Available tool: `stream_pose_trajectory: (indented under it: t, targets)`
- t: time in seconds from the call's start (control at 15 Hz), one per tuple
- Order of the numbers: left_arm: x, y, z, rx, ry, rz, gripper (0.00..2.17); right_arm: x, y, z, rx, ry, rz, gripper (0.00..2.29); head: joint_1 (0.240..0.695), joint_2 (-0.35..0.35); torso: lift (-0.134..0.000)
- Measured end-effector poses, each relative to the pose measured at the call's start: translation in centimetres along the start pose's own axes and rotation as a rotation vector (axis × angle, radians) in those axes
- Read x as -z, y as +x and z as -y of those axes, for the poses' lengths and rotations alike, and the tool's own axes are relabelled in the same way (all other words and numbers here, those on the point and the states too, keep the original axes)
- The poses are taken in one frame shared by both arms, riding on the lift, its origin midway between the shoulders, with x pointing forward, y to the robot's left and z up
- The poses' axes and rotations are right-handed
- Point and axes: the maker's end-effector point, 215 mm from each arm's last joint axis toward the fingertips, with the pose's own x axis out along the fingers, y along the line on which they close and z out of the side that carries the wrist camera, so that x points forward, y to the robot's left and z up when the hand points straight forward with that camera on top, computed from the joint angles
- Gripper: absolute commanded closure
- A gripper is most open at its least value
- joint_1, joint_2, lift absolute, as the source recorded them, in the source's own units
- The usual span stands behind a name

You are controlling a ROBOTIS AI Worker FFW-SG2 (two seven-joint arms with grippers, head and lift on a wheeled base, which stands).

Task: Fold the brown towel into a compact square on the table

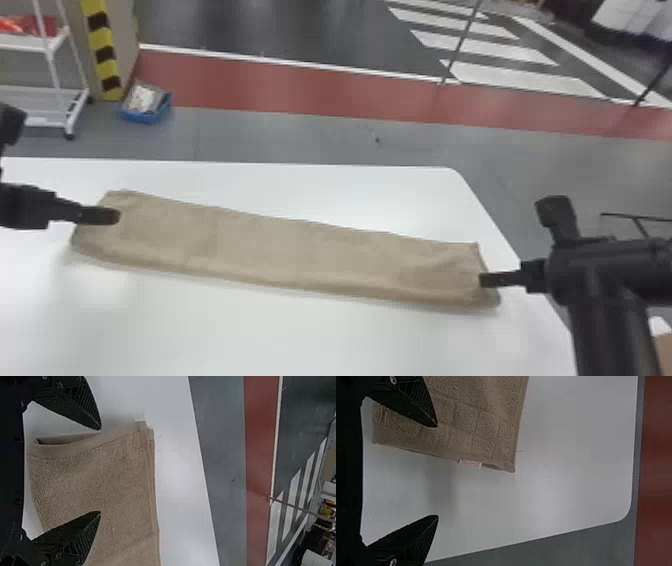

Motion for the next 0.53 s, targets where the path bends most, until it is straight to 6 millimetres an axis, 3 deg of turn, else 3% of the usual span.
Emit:
stream_pose_trajectory:
  t: [0.33,0.53]
  targets:
    - [0.4,0.4,-1.9,-0.105,0.012,-0.018,0.21,0.5,0.1,0.3,0.000,-0.004,-0.002,0.06,0.695,-0.289,-0.124]
    - [1.1,0.7,-2.1,-0.111,0.004,-0.032,0.21,0.6,0.3,0.2,-0.002,-0.007,-0.002,0.06,0.695,-0.285,-0.124]
